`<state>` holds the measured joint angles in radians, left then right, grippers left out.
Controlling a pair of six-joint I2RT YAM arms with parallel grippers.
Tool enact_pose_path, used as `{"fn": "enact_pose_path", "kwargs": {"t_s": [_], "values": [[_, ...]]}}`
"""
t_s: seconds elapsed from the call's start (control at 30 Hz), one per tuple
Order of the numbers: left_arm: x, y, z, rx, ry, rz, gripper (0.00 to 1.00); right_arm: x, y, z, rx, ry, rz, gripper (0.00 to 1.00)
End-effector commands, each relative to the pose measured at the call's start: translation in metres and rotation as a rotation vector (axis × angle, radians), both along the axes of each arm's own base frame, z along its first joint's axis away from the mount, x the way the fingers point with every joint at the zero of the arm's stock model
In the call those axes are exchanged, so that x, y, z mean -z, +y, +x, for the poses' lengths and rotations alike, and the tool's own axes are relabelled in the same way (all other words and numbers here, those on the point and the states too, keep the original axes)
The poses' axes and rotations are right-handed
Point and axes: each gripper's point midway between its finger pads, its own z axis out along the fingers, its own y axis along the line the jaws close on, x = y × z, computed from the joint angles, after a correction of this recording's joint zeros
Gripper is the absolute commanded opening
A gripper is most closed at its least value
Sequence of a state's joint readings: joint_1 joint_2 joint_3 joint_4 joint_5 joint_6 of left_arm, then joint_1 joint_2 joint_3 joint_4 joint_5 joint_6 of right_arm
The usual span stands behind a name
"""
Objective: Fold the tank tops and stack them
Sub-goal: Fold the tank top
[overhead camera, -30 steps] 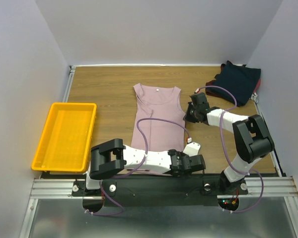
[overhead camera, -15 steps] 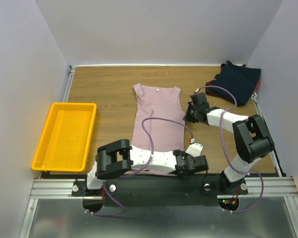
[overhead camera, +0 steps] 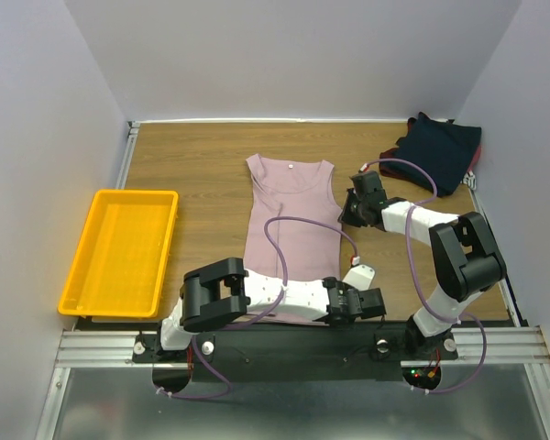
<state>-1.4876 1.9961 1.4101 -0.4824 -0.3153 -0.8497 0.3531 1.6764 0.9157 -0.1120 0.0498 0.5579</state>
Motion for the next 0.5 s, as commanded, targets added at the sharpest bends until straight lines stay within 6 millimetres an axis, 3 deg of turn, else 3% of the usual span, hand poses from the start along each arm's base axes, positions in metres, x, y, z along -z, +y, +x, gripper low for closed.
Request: {"fn": "enact_pose_path", "kwargs": {"t_s": [0.0,0.07,0.17,0.47], "values": [[-0.023,-0.006,0.006,-0.006,-0.039,-0.022,0.21,-0.029,0.002,0.022,0.018,-0.097,0.019,0.01],[-0.025,-0.006,0.005,0.002,-0.049,-0.022,0.35,-0.029,0.003,0.022,0.017,-0.097,0.021,0.01],[-0.029,-0.012,0.003,0.01,-0.059,-0.027,0.42,-0.029,0.003,0.023,0.017,-0.097,0.02,0.01],[-0.023,-0.016,-0.003,0.027,-0.076,0.01,0.43,-0.028,0.001,0.022,0.022,-0.096,0.018,0.01]]}}
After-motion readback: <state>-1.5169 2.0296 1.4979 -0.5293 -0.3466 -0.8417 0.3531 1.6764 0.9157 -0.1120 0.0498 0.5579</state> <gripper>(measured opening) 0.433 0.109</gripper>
